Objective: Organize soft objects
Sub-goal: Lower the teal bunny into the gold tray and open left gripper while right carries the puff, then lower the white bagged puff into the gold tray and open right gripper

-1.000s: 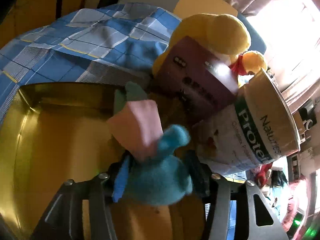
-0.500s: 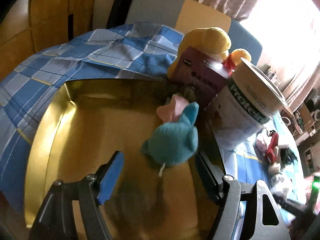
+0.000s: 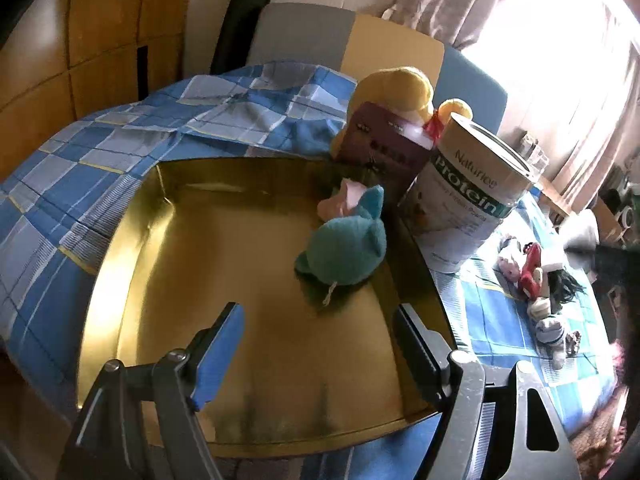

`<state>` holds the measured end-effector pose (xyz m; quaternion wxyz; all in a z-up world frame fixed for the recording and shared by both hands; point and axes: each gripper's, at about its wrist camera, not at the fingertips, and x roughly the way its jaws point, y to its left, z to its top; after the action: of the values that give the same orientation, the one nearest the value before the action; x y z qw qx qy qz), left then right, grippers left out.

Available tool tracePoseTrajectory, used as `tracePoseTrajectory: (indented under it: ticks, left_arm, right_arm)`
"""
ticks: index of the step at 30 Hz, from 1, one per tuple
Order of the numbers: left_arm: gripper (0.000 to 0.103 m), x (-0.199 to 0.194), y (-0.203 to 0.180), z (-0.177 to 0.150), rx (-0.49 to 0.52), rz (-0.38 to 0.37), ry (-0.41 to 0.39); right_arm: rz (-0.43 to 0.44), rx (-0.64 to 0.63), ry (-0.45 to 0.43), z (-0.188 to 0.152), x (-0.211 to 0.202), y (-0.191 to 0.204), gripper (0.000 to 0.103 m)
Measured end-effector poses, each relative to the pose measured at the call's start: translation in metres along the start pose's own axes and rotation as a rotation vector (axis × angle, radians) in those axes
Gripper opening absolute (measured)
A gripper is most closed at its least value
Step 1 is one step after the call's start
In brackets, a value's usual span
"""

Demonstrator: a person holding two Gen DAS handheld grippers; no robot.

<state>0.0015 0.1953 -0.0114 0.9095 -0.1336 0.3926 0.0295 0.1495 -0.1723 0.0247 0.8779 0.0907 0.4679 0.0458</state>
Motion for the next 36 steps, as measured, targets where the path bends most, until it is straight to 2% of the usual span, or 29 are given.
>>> tracePoseTrajectory:
  ticks: [3, 6, 9, 11, 13, 15, 19, 23, 27, 31, 36]
  left_arm:
    - [0.077, -0.009, 0.003, 0.001, 0.012, 0.017, -0.028]
    - [0.077, -0.017, 0.007, 0.003, 0.02, 0.036, -0.053]
    - [0.081, -0.023, 0.012, 0.004, 0.02, 0.057, -0.073]
    - [0.081, -0.027, 0.016, 0.004, 0.018, 0.066, -0.08]
    - [0.081, -0.03, 0.02, 0.004, 0.014, 0.078, -0.086]
    - [0.081, -0.034, 0.024, 0.003, 0.011, 0.088, -0.091]
    - [0.081, -0.044, 0.034, 0.001, 0.001, 0.113, -0.108]
    - [0.081, -0.048, 0.043, -0.001, -0.026, 0.12, -0.109]
    - [0.081, -0.047, 0.052, -0.005, -0.051, 0.127, -0.101]
    - [0.081, -0.042, 0.065, -0.008, -0.093, 0.134, -0.076]
    - [0.081, -0.042, 0.072, -0.009, -0.117, 0.147, -0.08]
  right_arm:
    - [-0.014, 0.017, -0.053, 0.052, 0.004, 0.02, 0.032]
    - [0.001, 0.001, -0.089, 0.09, 0.01, 0.052, 0.032]
    - [0.06, -0.082, -0.127, 0.114, 0.011, 0.111, 0.032]
    - [0.121, -0.157, -0.135, 0.113, 0.005, 0.15, 0.032]
    - [0.218, -0.275, -0.124, 0.1, 0.003, 0.199, 0.032]
    - [0.307, -0.406, -0.084, 0.072, 0.006, 0.245, 0.032]
    - [0.376, -0.619, 0.03, 0.003, 0.028, 0.307, 0.032]
    - [0.357, -0.715, 0.108, -0.044, 0.058, 0.339, 0.032]
    - [0.267, -0.784, 0.148, -0.076, 0.091, 0.358, 0.033]
    - [0.209, -0.754, 0.212, -0.078, 0.127, 0.354, 0.036]
    - [0.232, -0.689, 0.23, -0.068, 0.127, 0.34, 0.049]
